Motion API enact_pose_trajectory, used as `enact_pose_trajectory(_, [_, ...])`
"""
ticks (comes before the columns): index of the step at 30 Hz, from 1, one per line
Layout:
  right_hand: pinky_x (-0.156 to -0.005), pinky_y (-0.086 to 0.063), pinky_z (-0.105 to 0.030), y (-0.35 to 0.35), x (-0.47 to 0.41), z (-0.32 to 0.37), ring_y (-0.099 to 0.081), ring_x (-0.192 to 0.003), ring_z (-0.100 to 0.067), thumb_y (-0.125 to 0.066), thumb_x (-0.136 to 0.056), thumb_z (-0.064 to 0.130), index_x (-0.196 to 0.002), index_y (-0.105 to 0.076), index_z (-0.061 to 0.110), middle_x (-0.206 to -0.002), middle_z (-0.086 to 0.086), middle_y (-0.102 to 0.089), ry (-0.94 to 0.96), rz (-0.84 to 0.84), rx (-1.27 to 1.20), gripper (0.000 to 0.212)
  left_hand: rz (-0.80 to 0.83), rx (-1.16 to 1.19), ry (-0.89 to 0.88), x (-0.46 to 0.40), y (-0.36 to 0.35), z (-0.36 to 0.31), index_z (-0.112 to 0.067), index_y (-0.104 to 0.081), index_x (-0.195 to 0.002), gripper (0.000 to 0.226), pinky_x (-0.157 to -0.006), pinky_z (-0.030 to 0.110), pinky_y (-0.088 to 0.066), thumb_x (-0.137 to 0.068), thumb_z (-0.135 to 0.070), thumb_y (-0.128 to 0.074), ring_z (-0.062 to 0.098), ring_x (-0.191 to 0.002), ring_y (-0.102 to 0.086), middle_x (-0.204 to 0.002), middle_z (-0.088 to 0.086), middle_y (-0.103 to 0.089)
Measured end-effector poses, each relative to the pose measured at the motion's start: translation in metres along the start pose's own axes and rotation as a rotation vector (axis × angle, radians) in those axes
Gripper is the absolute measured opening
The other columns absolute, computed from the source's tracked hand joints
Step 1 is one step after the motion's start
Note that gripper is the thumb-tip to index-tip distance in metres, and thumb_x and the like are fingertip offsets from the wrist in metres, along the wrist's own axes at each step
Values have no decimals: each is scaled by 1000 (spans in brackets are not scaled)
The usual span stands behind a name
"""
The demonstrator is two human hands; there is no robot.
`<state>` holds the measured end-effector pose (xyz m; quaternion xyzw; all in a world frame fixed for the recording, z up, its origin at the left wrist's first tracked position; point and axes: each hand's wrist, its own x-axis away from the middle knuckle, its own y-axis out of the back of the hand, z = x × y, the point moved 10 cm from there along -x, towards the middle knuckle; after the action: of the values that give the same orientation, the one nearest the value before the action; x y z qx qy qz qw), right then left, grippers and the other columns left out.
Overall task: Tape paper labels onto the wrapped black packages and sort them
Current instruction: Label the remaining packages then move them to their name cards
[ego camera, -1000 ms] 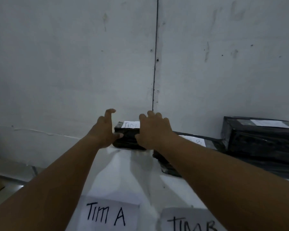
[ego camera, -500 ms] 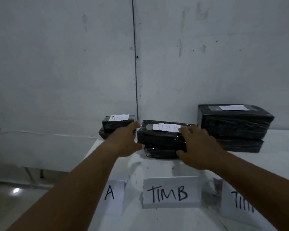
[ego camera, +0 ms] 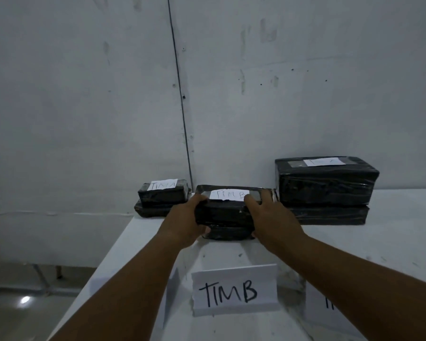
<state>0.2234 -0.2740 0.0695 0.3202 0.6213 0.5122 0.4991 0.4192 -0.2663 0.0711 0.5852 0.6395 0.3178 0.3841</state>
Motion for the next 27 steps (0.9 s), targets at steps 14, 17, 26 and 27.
enact_pose_trajectory(14, [-81, -49, -42, -7, -51, -15, -58, -103, -41, -71, -82, 1, -149, -28, 23, -143, -19, -30, -51, -2, -51, 82, -73, -74, 78, -42, -8, 0, -33, -43, -149, 79, -104, 40, -48, -83, -17, -82, 29, -123, -59, -134, 11, -64])
enact_pose_trajectory(17, [-84, -49, -43, -10, -58, -15, -56, -107, -40, -73, -81, 2, -148, -28, 23, -144, -19, -29, -61, 8, -48, 83, -77, -101, 99, -50, -10, 3, -35, -40, -150, 79, -104, 41, -46, -84, -19, -81, 31, -125, -56, -134, 12, -62])
enact_pose_trajectory(26, [-77, -52, -41, 19, -40, -21, -56, -108, -34, -75, -80, 19, -145, -34, 20, -140, -13, -38, 2, -71, -28, 77, -29, -349, 135, -45, 0, -21, -35, -21, -155, 109, -98, 46, -50, -70, -54, -86, 36, -128, -54, -144, 19, -46])
enact_pose_trajectory(27, [-76, -56, -41, 31, -33, -23, -56, -106, -32, -74, -80, 21, -142, -38, 20, -135, -10, -43, 21, -119, -48, 71, -53, -347, 134, -43, 5, -28, -33, -24, -153, 107, -96, 46, -51, -69, -55, -86, 37, -125, -55, -140, 18, -47])
